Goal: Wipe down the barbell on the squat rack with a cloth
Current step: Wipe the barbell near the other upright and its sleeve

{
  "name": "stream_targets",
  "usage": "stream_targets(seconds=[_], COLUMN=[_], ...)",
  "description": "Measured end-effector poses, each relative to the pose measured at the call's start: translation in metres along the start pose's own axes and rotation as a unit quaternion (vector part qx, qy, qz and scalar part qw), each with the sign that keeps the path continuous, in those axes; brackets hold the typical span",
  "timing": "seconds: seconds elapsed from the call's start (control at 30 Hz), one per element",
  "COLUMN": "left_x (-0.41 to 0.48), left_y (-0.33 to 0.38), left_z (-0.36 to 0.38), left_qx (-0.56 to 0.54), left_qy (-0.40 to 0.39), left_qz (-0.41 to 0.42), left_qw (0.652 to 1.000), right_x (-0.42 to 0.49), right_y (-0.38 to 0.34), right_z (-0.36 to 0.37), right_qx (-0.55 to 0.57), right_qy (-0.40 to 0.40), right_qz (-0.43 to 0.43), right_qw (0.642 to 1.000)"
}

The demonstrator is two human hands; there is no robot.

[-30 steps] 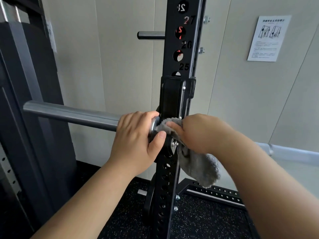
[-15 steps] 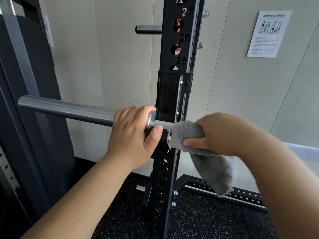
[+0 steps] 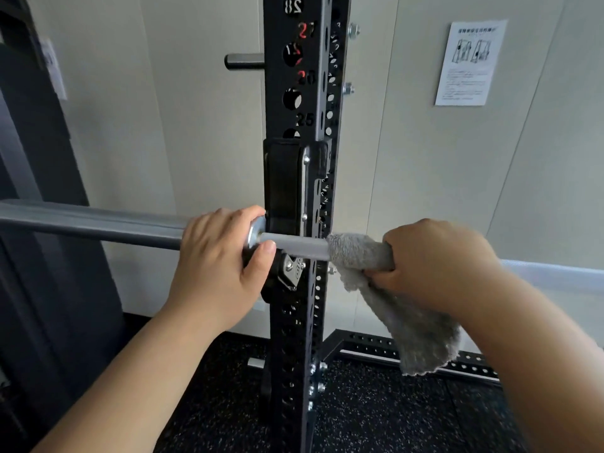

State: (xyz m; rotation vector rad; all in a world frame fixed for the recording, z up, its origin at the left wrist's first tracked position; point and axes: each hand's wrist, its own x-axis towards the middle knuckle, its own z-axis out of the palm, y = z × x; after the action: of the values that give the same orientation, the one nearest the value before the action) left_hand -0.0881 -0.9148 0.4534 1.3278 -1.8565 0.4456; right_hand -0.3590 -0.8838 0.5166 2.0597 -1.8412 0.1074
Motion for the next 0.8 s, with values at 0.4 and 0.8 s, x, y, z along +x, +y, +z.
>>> stream_targets(seconds=[0.4, 0.8], left_x=[0.000, 0.029], left_y=[0.074, 0.090], left_z=[-0.003, -0.001], left_qx=[0.114, 0.091], left_qy=[-0.082, -0.156], left_qz=[0.079, 0.058], left_qw=[0.987, 0.982], right_x=[-0.006, 0.011], right_y=[0.014, 0.047], right_z=[0.008, -0.004], right_qx=[0.004, 0.110], right_qy=[0.041, -0.118], right_qz=[-0.033, -0.086], right_qw=[0.999, 0.983])
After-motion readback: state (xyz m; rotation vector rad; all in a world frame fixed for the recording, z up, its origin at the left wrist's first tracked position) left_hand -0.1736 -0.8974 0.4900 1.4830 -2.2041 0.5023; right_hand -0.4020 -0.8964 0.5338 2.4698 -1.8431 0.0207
